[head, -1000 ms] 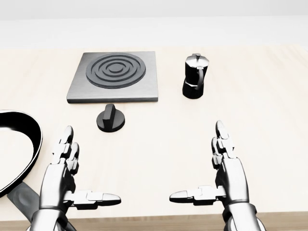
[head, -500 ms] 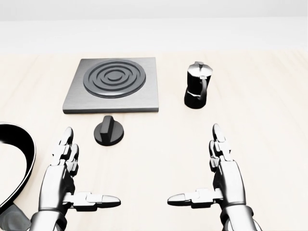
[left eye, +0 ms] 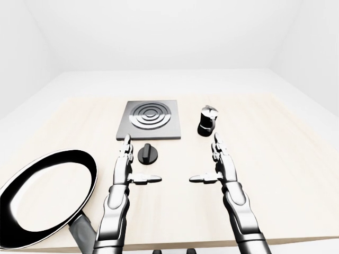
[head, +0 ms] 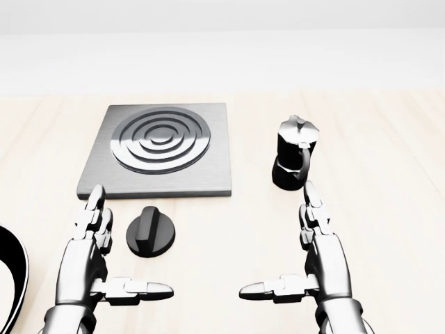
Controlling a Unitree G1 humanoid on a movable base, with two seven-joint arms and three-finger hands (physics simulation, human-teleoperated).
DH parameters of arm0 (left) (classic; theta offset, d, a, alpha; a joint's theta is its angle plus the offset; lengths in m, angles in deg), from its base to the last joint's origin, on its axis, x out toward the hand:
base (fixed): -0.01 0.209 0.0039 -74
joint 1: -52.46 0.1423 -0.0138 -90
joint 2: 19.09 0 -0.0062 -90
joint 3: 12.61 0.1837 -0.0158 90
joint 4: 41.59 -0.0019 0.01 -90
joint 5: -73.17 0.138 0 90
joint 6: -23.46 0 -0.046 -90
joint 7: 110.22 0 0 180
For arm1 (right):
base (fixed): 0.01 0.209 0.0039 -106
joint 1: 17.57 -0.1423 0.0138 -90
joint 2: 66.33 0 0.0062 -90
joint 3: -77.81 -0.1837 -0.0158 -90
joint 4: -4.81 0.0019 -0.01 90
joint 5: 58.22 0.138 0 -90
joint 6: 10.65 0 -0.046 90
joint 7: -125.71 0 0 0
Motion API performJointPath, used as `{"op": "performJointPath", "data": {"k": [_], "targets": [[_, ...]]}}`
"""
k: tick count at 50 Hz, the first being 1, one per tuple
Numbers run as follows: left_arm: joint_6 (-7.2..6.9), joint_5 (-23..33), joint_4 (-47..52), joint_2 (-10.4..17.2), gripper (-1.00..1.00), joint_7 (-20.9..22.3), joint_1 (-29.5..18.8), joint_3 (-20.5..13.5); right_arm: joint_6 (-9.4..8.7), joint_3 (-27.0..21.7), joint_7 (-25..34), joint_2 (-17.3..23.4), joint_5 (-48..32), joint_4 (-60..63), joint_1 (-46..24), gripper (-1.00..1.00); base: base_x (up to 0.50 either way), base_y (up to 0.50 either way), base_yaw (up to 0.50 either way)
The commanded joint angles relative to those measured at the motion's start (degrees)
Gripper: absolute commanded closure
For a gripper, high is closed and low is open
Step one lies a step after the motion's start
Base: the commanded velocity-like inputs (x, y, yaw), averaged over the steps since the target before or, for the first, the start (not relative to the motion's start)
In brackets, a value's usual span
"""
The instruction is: Turn on the stove.
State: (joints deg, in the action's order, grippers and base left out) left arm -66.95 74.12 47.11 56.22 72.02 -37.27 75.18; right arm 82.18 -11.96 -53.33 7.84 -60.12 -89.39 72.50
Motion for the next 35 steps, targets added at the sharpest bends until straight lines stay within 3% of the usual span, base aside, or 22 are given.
{"op": "performJointPath", "data": {"k": [1,8,17,18,23,31,35], "targets": [[-0.13,0.2,0.1,0.1,-1.00,-0.1,0.2,-0.1,0.17,0.1,-0.1,-0.1,-0.1,-0.4,0.2,-1.00,0.36,0.00,0.00],[0.32,0.3,-0.6,0.0,-1.00,-0.2,0.2,-0.1,-0.04,0.4,-0.2,-0.1,-0.4,0.1,0.4,-1.00,0.32,0.00,0.00],[-0.31,0.4,-0.3,0.0,-1.00,-0.2,0.0,0.0,0.96,0.4,-0.1,-0.1,-0.6,-1.1,0.0,-1.00,0.00,0.00,0.00],[0.25,0.4,-1.2,0.0,-1.00,-0.3,-0.3,0.0,1.05,0.4,-0.1,0.0,-0.7,-1.3,0.0,-1.00,0.00,0.00,0.00],[1.12,0.4,-3.4,0.1,-1.00,-0.4,-1.3,-0.1,0.41,0.5,0.0,-0.1,-0.8,-0.6,0.2,-1.00,0.00,0.00,0.00],[0.64,0.7,-6.1,0.2,-1.00,-0.9,-4.0,0.1,0.14,0.4,0.1,0.0,-0.9,-0.4,0.1,-1.00,0.00,0.00,0.00],[1.22,0.8,-8.4,0.4,-1.00,-1.1,-5.5,-0.1,-0.21,0.4,0.1,0.0,-1.0,0.0,0.0,-1.00,0.00,0.00,0.00]]}}
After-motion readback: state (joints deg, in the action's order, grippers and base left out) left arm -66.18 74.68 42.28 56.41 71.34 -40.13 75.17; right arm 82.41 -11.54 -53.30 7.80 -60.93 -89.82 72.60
